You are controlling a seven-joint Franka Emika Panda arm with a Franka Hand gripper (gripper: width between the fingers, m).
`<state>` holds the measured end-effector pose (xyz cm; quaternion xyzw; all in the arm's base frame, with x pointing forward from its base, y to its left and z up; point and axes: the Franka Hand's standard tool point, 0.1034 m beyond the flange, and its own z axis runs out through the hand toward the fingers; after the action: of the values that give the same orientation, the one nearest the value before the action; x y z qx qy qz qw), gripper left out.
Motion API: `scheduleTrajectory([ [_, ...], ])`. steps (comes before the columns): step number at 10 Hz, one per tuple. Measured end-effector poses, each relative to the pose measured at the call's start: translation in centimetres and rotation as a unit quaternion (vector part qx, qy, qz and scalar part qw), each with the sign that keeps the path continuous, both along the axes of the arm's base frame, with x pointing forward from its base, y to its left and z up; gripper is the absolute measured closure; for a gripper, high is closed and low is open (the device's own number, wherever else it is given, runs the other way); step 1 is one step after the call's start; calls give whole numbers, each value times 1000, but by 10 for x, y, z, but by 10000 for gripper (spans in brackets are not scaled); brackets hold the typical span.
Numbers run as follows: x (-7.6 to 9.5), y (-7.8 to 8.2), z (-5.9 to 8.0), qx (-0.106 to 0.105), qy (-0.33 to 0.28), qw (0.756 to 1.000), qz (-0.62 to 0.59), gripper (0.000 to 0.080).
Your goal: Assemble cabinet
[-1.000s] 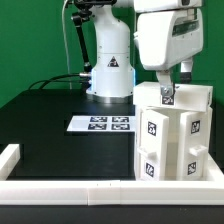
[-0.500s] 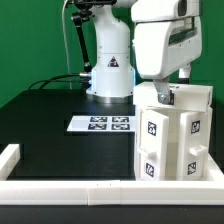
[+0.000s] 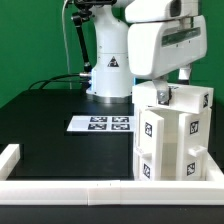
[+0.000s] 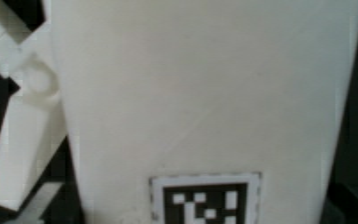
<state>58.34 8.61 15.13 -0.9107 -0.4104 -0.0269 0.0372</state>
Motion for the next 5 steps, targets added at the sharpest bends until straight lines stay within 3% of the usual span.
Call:
scheduleTrajectory([
  [2, 0, 0, 0, 4, 11, 993, -115, 242],
  [5, 0, 0, 0, 8, 25, 962, -272, 242],
])
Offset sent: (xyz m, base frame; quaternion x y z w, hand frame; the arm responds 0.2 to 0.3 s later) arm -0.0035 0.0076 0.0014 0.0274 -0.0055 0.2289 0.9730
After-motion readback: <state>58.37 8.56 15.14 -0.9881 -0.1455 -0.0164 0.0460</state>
